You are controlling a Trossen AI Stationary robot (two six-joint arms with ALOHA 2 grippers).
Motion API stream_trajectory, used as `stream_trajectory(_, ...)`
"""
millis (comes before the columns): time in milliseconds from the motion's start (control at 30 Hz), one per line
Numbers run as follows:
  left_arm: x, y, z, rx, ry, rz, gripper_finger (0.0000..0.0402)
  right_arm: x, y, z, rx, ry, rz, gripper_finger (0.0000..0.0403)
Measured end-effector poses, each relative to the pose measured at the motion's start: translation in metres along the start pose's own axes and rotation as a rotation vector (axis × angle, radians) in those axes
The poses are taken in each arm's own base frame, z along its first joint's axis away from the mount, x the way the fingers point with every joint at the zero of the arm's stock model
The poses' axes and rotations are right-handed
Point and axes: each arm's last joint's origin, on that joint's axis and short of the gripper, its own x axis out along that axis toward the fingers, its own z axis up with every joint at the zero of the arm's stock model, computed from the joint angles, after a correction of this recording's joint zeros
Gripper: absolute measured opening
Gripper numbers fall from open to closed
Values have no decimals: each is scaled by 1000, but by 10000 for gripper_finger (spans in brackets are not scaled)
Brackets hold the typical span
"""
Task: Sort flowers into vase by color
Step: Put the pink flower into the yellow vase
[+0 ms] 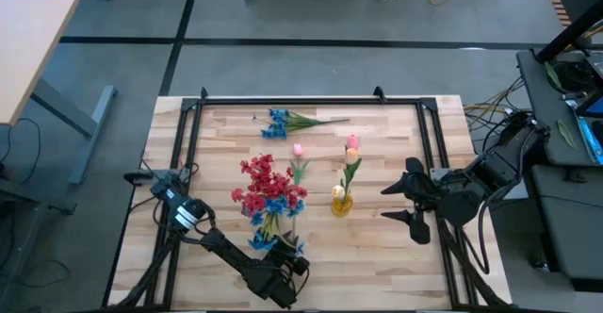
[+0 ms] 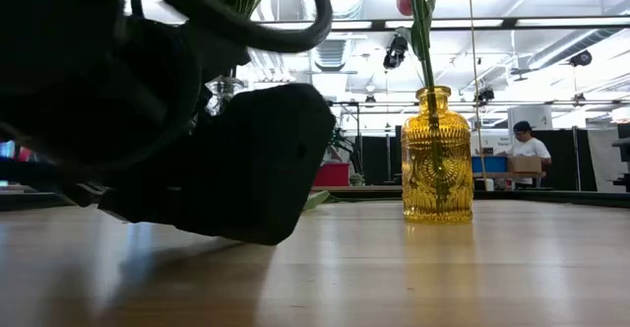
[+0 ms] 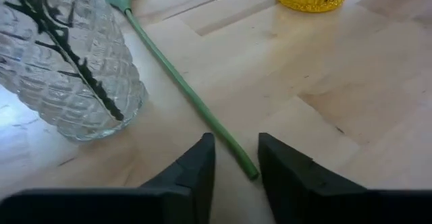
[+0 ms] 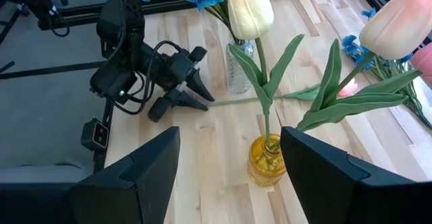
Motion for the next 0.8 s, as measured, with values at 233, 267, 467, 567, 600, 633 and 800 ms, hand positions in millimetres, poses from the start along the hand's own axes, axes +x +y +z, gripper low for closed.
stream_trajectory(233, -11, -9, 4, 35, 42, -26, 7, 0, 0, 0, 0, 1, 1, 245)
stream_trajectory(267, -13, -10, 5, 39, 49, -28, 6, 0, 0, 0, 0, 1, 1, 244)
stream_trajectory(467, -25, -18, 9, 108, 118, -45, 2, 0, 0, 0, 0, 1, 2, 244)
stream_trajectory(567, -36, -21, 12, 147, 200, -51, 2, 0, 0, 0, 0, 2, 2, 242)
stream_trajectory(600, -40, -22, 13, 157, 227, -50, 1, 0, 0, 0, 0, 2, 3, 242)
stream_trajectory(633, -44, -22, 13, 167, 256, -47, 1, 0, 0, 0, 0, 2, 2, 242)
stream_trajectory(800, -76, -20, 15, 233, 403, -30, 1, 0, 0, 0, 0, 2, 2, 244)
